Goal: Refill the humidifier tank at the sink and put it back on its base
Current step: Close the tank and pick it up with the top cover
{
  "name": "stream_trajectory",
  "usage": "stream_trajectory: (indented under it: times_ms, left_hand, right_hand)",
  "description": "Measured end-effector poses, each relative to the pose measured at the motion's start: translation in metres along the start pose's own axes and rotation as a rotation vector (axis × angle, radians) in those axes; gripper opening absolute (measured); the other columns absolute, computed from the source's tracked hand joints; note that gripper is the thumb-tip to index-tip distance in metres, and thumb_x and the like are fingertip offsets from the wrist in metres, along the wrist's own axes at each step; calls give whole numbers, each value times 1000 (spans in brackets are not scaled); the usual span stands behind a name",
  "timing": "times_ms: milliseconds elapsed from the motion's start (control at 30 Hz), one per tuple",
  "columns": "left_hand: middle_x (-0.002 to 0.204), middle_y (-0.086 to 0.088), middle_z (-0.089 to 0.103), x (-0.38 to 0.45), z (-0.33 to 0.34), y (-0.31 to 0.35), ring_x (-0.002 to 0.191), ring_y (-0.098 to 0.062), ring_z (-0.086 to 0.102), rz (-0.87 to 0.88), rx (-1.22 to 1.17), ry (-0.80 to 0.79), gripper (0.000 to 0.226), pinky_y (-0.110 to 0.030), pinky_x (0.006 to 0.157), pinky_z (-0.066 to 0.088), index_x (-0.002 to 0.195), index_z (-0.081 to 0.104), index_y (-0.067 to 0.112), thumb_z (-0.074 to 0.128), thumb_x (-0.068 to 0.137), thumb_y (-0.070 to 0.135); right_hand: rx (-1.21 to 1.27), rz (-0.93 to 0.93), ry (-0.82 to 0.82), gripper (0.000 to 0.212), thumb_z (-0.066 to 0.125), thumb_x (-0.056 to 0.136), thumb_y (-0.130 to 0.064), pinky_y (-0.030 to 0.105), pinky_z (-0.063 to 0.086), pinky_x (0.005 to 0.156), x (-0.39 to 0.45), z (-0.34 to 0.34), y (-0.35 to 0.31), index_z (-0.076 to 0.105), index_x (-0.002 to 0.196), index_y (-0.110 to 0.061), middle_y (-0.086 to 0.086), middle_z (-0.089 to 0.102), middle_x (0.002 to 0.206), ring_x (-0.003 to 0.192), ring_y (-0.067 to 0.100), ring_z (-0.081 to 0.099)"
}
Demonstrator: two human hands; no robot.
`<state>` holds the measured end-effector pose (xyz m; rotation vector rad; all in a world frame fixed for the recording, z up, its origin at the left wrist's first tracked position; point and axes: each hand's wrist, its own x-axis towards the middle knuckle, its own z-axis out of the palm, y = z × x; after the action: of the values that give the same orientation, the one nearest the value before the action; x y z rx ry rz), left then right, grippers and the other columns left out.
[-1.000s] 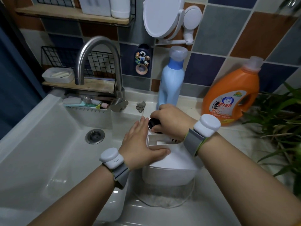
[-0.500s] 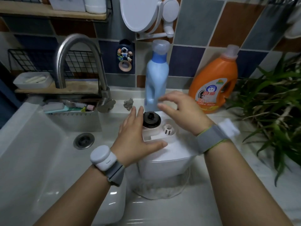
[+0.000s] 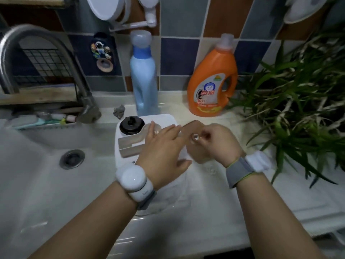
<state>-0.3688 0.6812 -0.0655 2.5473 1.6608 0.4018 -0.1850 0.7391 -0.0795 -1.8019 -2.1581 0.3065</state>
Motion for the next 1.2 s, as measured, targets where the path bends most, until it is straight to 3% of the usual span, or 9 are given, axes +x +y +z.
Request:
stream_trajectory:
  times_ms: [167, 300, 367, 500, 734, 834, 967, 1067, 1201]
  left_hand:
    - [151, -8, 38, 10, 8, 17, 142, -27, 30, -88, 130, 17, 68, -58, 116, 6, 131, 52, 20, 61, 75, 59]
    - [117, -14, 53, 3, 5, 20, 108, -35, 48, -258, 225, 177, 91, -47, 94, 39, 122, 54, 9, 57, 57, 74]
    - [108, -10, 52, -4, 9, 21, 98, -33, 49, -322, 272, 165, 96, -43, 82, 38, 120, 51, 9, 54, 53, 77]
    - [110, -6, 59, -15, 27, 20, 104, -31, 54, -352, 257, 173, 100, -40, 89, 30, 123, 51, 8, 58, 50, 77]
    - [107, 3, 51, -29, 18, 16, 104, -18, 45, -410, -37, 356, 99, -25, 86, 21, 114, 51, 10, 66, 43, 76]
    - [107, 7, 45, -33, 0, 8, 98, -10, 41, -498, -179, 466, 101, -30, 85, 33, 112, 48, 13, 78, 36, 74]
    - [110, 5, 58, -40, -13, -5, 100, -10, 59, -538, -652, 635, 83, -33, 81, 54, 104, 46, 31, 88, 36, 51]
    - [112, 0, 60, -48, -14, -20, 104, -14, 62, -538, -875, 735, 79, -30, 81, 55, 106, 46, 29, 87, 39, 40]
    - [106, -1, 62, -62, -12, -41, 95, -14, 63, -613, -1119, 764, 78, -26, 73, 54, 104, 48, 26, 85, 37, 40]
  right_hand:
    - [70, -69, -83, 13, 62, 81, -18, 35, 44, 71, -23, 14, 20, 67, 79, -7, 12, 65, 87, 83, 29, 61]
    - [108, -84, -145, 18, 61, 83, -27, 39, 51, 71, -19, 22, 26, 70, 87, -11, 10, 69, 90, 85, 28, 63]
    - [148, -99, -174, 21, 60, 85, -29, 40, 53, 72, -20, 26, 28, 71, 90, -13, 8, 70, 91, 85, 27, 63]
    - [209, -122, -243, 23, 62, 87, -29, 35, 52, 77, -26, 34, 36, 70, 99, -12, 9, 69, 97, 90, 27, 63]
    - [348, -45, -350, 15, 62, 87, -20, 35, 52, 81, -28, 47, 47, 71, 96, -12, 7, 71, 95, 91, 24, 64]
    - [354, -38, -405, 14, 60, 87, -19, 36, 51, 78, -20, 52, 51, 67, 95, -10, 11, 69, 95, 90, 28, 63]
    - [519, -85, -370, 14, 54, 82, -17, 42, 53, 73, -15, 49, 38, 59, 95, -16, 5, 63, 85, 80, 25, 59]
    - [657, -137, -282, 25, 63, 85, -7, 46, 54, 81, -14, 43, 18, 61, 109, -3, 15, 67, 100, 91, 28, 65]
    - [734, -53, -383, 37, 58, 83, 3, 49, 55, 85, -5, 43, 3, 53, 119, -6, 11, 65, 104, 96, 27, 64]
